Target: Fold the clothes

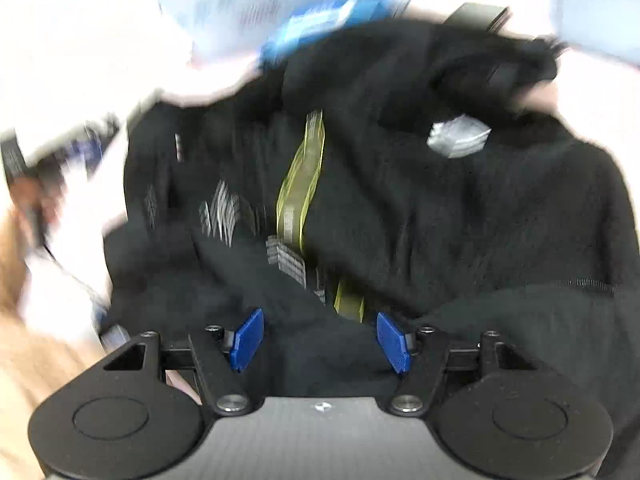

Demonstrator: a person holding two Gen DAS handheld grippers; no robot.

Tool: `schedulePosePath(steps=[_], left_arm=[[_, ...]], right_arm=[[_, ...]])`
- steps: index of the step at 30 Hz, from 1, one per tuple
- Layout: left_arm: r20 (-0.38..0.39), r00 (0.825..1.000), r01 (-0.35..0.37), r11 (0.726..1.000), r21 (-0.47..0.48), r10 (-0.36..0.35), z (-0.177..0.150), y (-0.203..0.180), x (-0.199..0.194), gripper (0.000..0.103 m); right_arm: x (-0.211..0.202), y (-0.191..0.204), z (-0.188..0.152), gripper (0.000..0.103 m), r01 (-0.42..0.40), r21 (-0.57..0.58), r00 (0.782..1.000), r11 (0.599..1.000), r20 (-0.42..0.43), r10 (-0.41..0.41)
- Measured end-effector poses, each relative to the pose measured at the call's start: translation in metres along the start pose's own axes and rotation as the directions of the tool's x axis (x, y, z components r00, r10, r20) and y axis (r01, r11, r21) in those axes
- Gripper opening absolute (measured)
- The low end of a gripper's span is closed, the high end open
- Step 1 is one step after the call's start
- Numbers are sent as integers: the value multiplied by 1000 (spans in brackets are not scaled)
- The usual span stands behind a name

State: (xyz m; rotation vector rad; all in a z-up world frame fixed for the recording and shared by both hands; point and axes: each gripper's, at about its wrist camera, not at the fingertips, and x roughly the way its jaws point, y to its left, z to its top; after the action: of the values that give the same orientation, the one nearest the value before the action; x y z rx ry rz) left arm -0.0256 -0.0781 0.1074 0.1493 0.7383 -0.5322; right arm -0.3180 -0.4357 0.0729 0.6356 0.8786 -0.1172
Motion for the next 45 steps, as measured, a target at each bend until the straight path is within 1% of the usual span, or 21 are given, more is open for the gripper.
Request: schedulePosePath(steps=[2, 5, 7, 11, 15, 18, 20, 23, 25, 26, 27, 29, 30, 31, 32, 33, 36, 39, 42, 43, 45], left_arm=[[4, 1000, -28, 999, 47, 27, 5, -19, 15, 101], [-2, 993, -115, 983, 146, 116, 8, -39, 35, 101], [-8, 990, -136, 978, 160, 139, 13, -44, 48, 101], [-14, 992, -119, 985, 123, 122, 30, -46, 69, 101], [-114, 993, -1, 996, 90, 11, 47, -55, 104, 101], [-229, 973, 40, 981, 190, 4, 45, -73, 137, 101], [-249, 967, 20, 957, 289, 55, 38, -85, 150, 101], [-267, 963, 58, 941, 335, 36, 31, -88, 154, 101], [-270, 962, 69, 935, 349, 30, 27, -87, 155, 102], [-268, 963, 66, 934, 351, 32, 27, -87, 156, 102], [-247, 968, 44, 929, 367, 51, 25, -88, 155, 102], [-197, 976, -7, 915, 403, 94, 22, -92, 153, 95], [-187, 978, -9, 915, 403, 92, 20, -94, 150, 84], [-180, 980, -7, 917, 399, 86, 18, -95, 147, 77], [-172, 982, -5, 918, 396, 80, 16, -96, 143, 62], [-178, 982, 16, 926, 377, 56, 15, -95, 140, 44], [-206, 978, 106, 949, 297, -45, 14, -88, 131, 24], [-176, 978, 157, 953, 261, -113, 15, -82, 108, 19], [-128, 979, 185, 949, 256, -157, 20, -73, 79, 19], [-117, 979, 193, 948, 251, -169, 23, -71, 73, 19], [-94, 970, 241, 947, 211, -226, 29, -61, 55, 19]], right_arm=[[-13, -9, 18, 79, 74, 63, 986, 995, 143, -82], [-19, -22, 42, 85, 230, 145, 914, 962, 308, -264], [-12, -35, 61, 88, 229, 219, 886, 948, 356, -296], [11, -57, 97, 92, 221, 284, 870, 933, 374, -320], [57, -89, 141, 92, 344, 347, 833, 872, 315, -454], [82, -110, 157, 91, 380, 355, 837, 854, 262, -481], [101, -119, 163, 92, 412, 336, 843, 847, 212, -494], [117, -120, 158, 91, 426, 259, 858, 867, 188, -478], [122, -116, 152, 74, 430, 188, 864, 883, 197, -462], [124, -114, 148, 51, 431, 152, 868, 890, 201, -454], [120, -115, 147, 17, 390, 167, 885, 905, 205, -419], [107, -120, 147, 12, 267, 243, 922, 933, 218, -321], [97, -121, 144, 10, 188, 287, 931, 939, 252, -263], [85, -123, 141, 10, 99, 329, 932, 939, 300, -204], [73, -124, 137, 9, 9, 366, 925, 930, 350, -146], [59, -123, 132, 9, -80, 383, 910, 920, 405, -89], [20, -113, 119, 9, -263, 361, 850, 895, 525, 38], [-13, -100, 105, 9, -411, 307, 783, 858, 600, 161], [-45, -89, 86, 9, -569, 242, 679, 786, 677, 283], [-57, -86, 78, 9, -614, 212, 633, 760, 707, 314], [-74, -84, 71, 9, -665, 178, 572, 726, 746, 341]])
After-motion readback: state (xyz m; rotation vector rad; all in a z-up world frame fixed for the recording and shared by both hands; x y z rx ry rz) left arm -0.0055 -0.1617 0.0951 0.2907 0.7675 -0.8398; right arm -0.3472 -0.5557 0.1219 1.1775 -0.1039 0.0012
